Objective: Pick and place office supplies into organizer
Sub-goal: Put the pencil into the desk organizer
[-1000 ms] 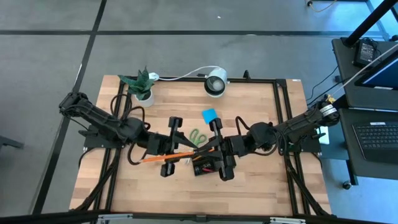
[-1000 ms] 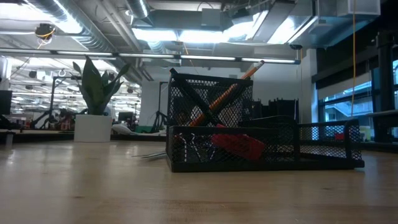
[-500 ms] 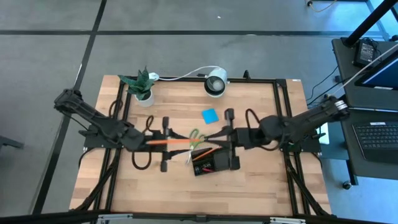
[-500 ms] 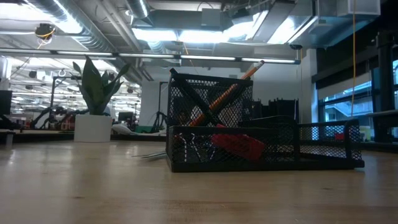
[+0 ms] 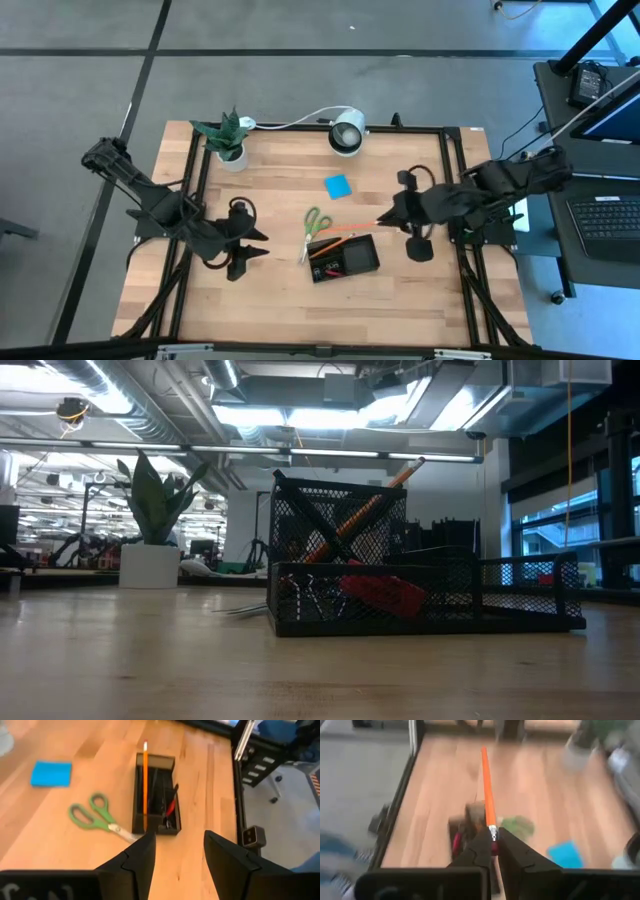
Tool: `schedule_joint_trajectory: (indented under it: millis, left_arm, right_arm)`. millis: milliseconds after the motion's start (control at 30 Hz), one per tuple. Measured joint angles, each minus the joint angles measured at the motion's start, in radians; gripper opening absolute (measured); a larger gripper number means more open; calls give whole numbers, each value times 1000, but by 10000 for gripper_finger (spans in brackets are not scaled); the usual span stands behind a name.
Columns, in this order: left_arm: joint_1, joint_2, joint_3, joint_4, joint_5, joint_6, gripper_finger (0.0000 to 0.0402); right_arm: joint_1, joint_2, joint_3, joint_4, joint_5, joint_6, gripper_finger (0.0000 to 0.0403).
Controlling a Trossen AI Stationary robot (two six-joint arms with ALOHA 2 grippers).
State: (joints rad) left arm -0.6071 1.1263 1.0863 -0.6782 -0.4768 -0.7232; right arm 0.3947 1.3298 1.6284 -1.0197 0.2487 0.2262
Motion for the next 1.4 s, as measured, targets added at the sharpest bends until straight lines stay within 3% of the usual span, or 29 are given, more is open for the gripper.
schedule_joint_trajectory:
  millis: [267, 600, 1067, 1400]
  left_arm:
    - [20, 5, 0, -18, 2, -18, 157]
    - [34, 6, 0, -18, 8, -18, 157]
    - [34, 6, 0, -23, 8, 1, 157]
    - [34, 6, 0, -23, 0, 3, 157]
  right_arm:
    - [-68, 144, 18, -98, -165, -33, 21]
    - [-140, 289, 18, -129, -198, -179, 21]
    - [-148, 458, 18, -87, -225, -300, 21]
    - [-148, 479, 18, -70, -220, -313, 38]
